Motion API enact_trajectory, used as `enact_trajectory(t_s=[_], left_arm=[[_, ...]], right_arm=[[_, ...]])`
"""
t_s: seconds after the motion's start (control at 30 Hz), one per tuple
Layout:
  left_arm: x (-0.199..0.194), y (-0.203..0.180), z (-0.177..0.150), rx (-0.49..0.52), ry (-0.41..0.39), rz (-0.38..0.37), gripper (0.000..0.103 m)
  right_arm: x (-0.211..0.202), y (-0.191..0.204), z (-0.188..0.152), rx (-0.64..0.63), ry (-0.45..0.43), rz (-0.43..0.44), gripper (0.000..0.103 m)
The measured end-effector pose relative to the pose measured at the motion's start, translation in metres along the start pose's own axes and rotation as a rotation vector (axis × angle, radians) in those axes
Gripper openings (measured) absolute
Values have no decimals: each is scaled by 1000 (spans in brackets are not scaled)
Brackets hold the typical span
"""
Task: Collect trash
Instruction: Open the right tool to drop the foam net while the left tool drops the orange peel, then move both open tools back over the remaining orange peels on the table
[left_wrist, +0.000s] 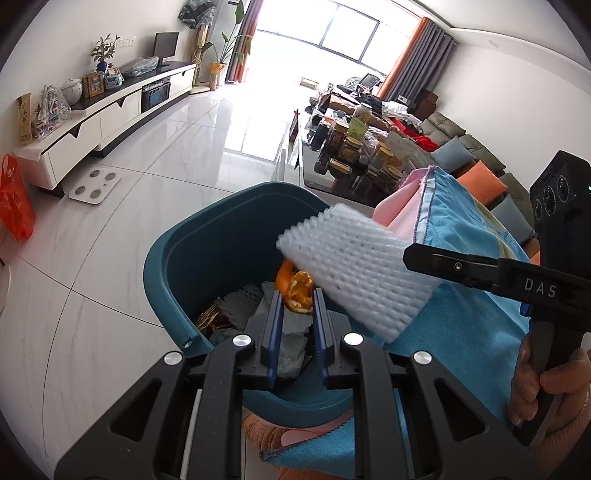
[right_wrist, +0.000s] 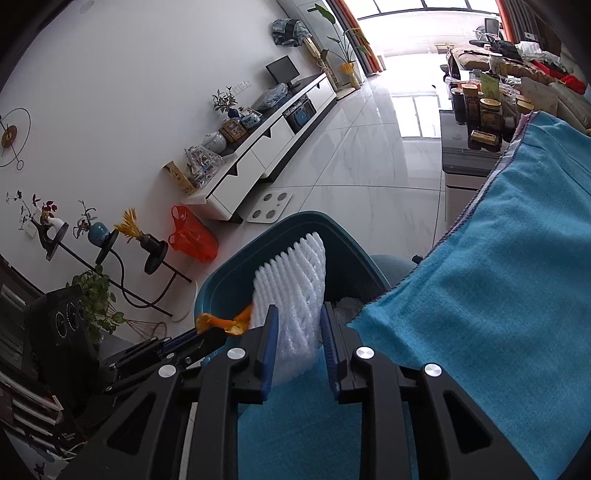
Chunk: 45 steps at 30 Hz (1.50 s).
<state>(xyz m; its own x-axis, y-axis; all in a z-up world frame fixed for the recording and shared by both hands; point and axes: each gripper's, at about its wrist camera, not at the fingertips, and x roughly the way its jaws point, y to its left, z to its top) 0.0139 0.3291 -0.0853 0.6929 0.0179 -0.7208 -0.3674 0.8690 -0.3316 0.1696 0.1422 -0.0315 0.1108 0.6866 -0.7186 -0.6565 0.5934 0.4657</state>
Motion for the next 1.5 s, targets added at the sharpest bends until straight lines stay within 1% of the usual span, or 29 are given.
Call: enact_trajectory(t_s=[0.13, 0.2, 0.3, 0.4, 0.5, 0.57, 0.6, 0.63, 0.67, 0.8, 0.97, 1.13, 1.33, 1.47, 1.5], left_arm=[[17, 3, 0, -22, 24, 3, 22], [23, 3, 1, -31, 32, 5, 22], [25, 6, -2, -40, 28, -6, 23], [21, 3, -3, -31, 15, -20, 28], [9, -7, -4, -1, -15, -37, 35], [-1, -16, -6, 26, -37, -61, 41], [-5, -23, -7, 42, -47, -75, 43], [-9, -30, -8, 58, -55, -90, 46], [-14, -36, -10, 76, -62, -104, 48], [-22, -71, -17, 153, -76, -168, 53], [-23, -126, -30, 262, -58, -290, 56], [-12, -186, -49, 376, -3, -375, 56], [-1, -249, -73, 483, 50, -438, 56], [6, -277, -78, 523, 79, -463, 56], [8, -280, -79, 528, 85, -469, 56]], right_arm=[[3, 1, 0, -4, -3, 2, 31], [1, 0, -1, -5, -2, 5, 32], [-5, -5, -2, -1, -8, 12, 32], [-18, -10, -6, 4, -27, 19, 32], [-35, -10, -12, -16, -56, 21, 32], [-49, -11, -18, -38, -78, 20, 33], [-57, -12, -22, -49, -92, 15, 37], [-65, -12, -25, -60, -109, 6, 39], [-74, -13, -30, -73, -127, -1, 41], [-108, -25, -47, -77, -184, -35, 41], [-155, -51, -73, -41, -265, -114, 41], [-200, -80, -98, 19, -333, -207, 41], [-252, -112, -123, 93, -426, -341, 41], [-279, -142, -134, 152, -474, -439, 42], [-283, -151, -135, 163, -480, -470, 45]])
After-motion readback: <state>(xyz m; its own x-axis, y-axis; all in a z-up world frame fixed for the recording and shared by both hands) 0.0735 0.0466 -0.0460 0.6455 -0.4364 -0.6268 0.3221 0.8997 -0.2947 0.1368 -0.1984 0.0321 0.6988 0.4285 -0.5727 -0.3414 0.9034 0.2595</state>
